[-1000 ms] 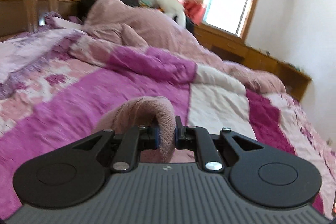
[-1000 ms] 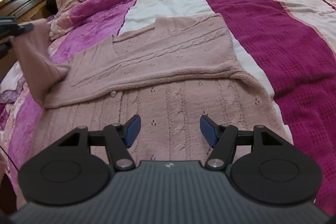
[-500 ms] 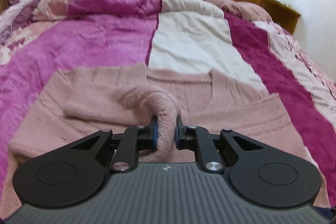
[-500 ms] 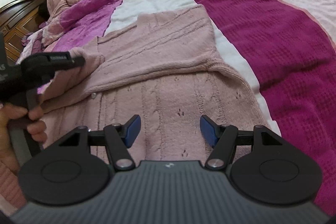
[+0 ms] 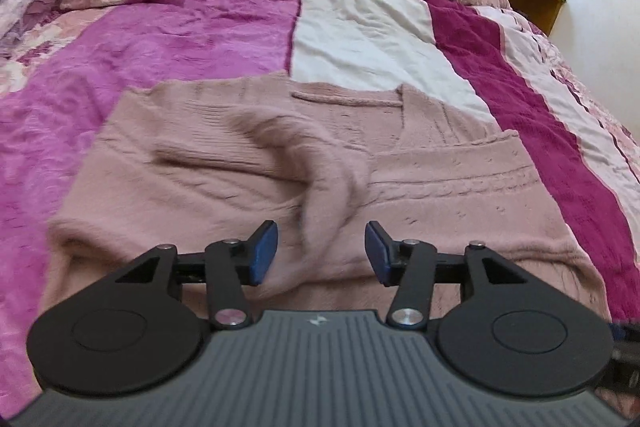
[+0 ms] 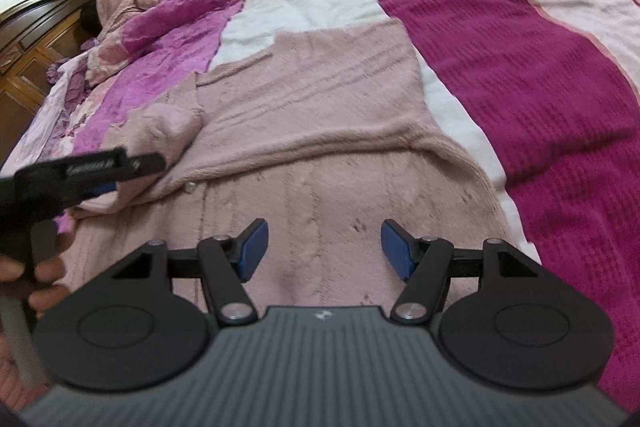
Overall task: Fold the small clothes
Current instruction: 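Open the left gripper to release the sleeve and withdraw it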
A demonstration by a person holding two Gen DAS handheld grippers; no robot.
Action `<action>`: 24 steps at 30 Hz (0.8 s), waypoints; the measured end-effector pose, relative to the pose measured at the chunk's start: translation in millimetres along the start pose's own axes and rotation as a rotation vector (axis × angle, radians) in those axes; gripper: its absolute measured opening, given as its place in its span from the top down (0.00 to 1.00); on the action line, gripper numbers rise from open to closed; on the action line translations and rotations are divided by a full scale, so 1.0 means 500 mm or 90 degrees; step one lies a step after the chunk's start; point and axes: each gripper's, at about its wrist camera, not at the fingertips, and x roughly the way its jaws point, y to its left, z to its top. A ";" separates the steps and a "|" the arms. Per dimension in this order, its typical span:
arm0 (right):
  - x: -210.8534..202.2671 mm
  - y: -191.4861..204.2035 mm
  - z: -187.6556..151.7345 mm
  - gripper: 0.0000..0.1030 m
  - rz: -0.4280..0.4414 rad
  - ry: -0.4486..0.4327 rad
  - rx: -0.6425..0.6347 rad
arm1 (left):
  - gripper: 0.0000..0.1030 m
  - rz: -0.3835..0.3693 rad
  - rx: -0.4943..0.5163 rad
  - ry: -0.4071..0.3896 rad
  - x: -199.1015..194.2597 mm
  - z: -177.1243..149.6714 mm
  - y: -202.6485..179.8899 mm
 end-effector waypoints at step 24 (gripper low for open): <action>0.163 0.386 0.106 0.37 0.153 0.017 -0.285 | 0.43 0.181 -0.108 0.022 -0.123 -0.036 0.263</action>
